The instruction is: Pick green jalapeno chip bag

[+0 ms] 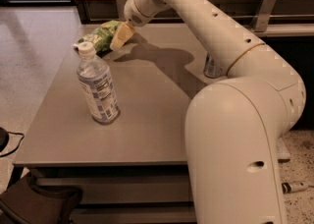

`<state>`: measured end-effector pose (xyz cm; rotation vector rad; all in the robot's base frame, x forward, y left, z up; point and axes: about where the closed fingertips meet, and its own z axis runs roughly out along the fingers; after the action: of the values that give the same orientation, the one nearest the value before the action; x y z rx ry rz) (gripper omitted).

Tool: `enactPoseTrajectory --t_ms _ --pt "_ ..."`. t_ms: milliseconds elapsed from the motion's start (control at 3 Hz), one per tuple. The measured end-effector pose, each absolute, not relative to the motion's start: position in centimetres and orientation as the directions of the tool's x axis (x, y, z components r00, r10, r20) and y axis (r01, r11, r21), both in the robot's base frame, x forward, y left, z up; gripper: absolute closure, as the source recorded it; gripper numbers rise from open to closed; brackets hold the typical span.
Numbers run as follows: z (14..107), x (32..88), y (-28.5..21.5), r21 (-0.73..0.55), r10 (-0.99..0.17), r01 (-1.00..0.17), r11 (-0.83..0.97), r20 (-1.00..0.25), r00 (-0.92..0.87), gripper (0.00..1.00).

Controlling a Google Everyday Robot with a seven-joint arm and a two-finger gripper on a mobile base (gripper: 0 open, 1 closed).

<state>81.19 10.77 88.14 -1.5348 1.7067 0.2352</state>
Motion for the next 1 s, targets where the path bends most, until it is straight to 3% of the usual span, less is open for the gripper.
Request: enactPoseTrajectory --t_ms 667,1000 --pt "84.5 81.5 15.5 -0.286 -0.692 -0.926 0.245 -0.721 0.040 0.02" --pt "84.3 81.4 15.6 -0.285 -0.694 -0.928 0.240 -0.719 0.041 0.25"
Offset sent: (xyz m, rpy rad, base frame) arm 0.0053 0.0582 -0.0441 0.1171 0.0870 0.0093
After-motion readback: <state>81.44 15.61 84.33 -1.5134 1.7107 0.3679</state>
